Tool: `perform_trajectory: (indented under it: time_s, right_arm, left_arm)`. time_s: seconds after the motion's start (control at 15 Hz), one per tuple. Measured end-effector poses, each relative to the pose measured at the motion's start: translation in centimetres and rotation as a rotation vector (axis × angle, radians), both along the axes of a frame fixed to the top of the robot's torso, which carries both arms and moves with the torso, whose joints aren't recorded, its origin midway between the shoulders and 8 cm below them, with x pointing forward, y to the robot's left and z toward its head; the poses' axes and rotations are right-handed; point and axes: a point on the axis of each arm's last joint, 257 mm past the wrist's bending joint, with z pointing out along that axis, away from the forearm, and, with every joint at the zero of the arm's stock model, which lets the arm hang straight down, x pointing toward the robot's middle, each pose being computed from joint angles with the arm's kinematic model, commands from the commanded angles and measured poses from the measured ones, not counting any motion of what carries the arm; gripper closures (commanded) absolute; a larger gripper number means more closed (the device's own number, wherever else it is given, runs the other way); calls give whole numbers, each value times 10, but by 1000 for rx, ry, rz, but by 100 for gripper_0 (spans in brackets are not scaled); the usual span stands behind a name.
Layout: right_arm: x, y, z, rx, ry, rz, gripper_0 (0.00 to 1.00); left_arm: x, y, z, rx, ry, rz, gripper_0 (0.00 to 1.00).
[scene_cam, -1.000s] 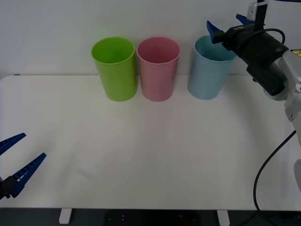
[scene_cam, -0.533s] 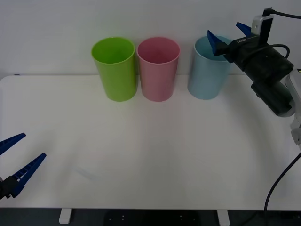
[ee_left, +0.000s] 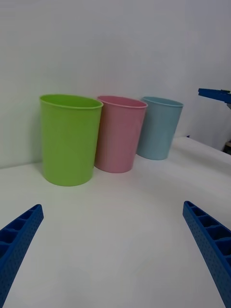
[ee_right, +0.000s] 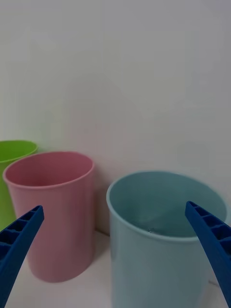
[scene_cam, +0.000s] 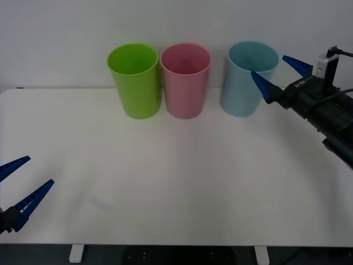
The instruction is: Grasp the object on the table and drop it into the matching bin: aluminum can to the light blue bin, PET bottle to the pink bin.
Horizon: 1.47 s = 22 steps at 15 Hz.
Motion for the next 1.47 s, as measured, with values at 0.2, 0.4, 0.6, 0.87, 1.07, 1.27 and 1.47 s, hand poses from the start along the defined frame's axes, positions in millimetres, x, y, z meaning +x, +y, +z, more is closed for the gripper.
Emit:
perform_trajectory:
  time_s: [0.2, 0.4, 0.6, 0.87, 1.07, 1.27, 1.47]
  right_arm:
    - [-40, -9, -26, -52, 20, 40, 0]
    - [-80, -22, -50, -152, 11, 54, 0]
    - [-111, -33, -75, -251, -2, 51, 0]
    - [-152, -39, -104, -300, 34, 54, 0]
    - [-181, -43, -118, -323, 64, 71, 0]
    - [-203, -40, -124, -355, 76, 144, 0]
    - [-217, -39, -127, -386, 78, 195, 0]
  left_arm:
    - [0, 0, 0, 0, 0, 0, 0]
    - [0, 0, 0, 0, 0, 0, 0]
    - [0, 0, 0, 0, 0, 0, 0]
    - [0, 0, 0, 0, 0, 0, 0]
    - [0, 0, 0, 0, 0, 0, 0]
    - [0, 0, 0, 0, 0, 0, 0]
    - [0, 0, 0, 0, 0, 0, 0]
